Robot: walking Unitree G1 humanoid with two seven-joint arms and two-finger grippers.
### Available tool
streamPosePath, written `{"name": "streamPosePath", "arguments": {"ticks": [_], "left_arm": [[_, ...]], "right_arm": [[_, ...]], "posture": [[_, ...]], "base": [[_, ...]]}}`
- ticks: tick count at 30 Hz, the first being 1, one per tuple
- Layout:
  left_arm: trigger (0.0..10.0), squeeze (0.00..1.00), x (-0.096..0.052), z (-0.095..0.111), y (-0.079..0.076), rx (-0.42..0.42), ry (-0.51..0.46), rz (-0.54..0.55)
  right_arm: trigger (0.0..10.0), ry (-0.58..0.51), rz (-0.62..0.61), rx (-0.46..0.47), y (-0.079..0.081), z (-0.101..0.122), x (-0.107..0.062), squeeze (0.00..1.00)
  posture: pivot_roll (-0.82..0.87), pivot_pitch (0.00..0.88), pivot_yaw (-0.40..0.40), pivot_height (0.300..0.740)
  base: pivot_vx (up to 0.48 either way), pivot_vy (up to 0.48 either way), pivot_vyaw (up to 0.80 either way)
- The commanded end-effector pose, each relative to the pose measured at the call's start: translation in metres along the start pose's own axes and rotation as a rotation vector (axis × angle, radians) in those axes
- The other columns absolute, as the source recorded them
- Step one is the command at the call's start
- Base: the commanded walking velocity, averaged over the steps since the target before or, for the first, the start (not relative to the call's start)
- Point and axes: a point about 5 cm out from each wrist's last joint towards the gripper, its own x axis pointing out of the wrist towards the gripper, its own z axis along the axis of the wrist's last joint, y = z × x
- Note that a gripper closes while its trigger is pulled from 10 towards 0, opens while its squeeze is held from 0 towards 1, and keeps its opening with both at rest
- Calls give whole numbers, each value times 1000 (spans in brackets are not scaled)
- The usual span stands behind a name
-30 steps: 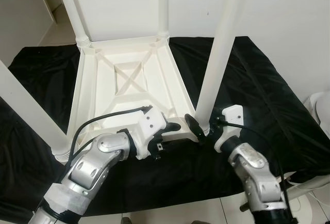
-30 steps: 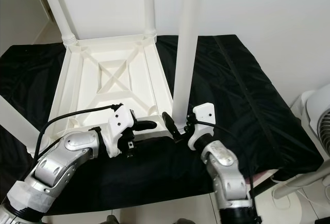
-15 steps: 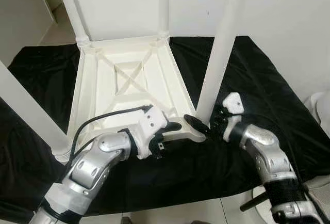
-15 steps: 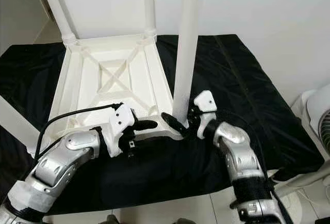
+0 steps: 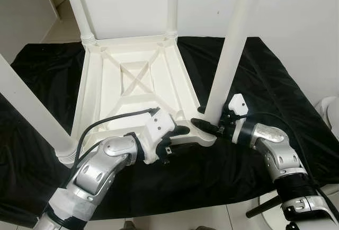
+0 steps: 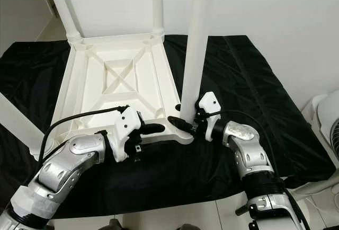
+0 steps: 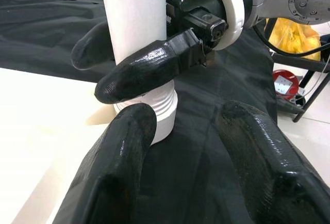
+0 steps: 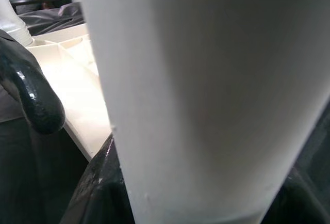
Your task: Building children table
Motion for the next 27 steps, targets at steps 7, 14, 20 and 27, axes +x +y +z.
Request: {"name": "streamPosePath", "arguments": {"ticks": [7, 14, 20, 27], "left_arm": [[10000, 0, 2, 2, -2, 2, -2, -16], [10000, 0, 3, 1, -6, -8, -7, -12], [10000, 0, 2, 1, -4, -10, -8, -3], [10000, 0, 2, 1, -5, -11, -6, -7]], "right_arm": [[10000, -35, -177, 79, -2, 1, 2, 0], [10000, -95, -462, 96, 13, 14, 12, 0], [10000, -73, -667, 135, 32, 10, 16, 0], [10000, -63, -841, 171, 59, 13, 25, 0]], "posture": [[-97, 63, 24, 740], [-105, 70, 10, 740], [-105, 74, 8, 740], [-109, 82, 12, 740]], "base": [[0, 0, 0], [0, 0, 0], [0, 0, 0], [0, 0, 0]]}}
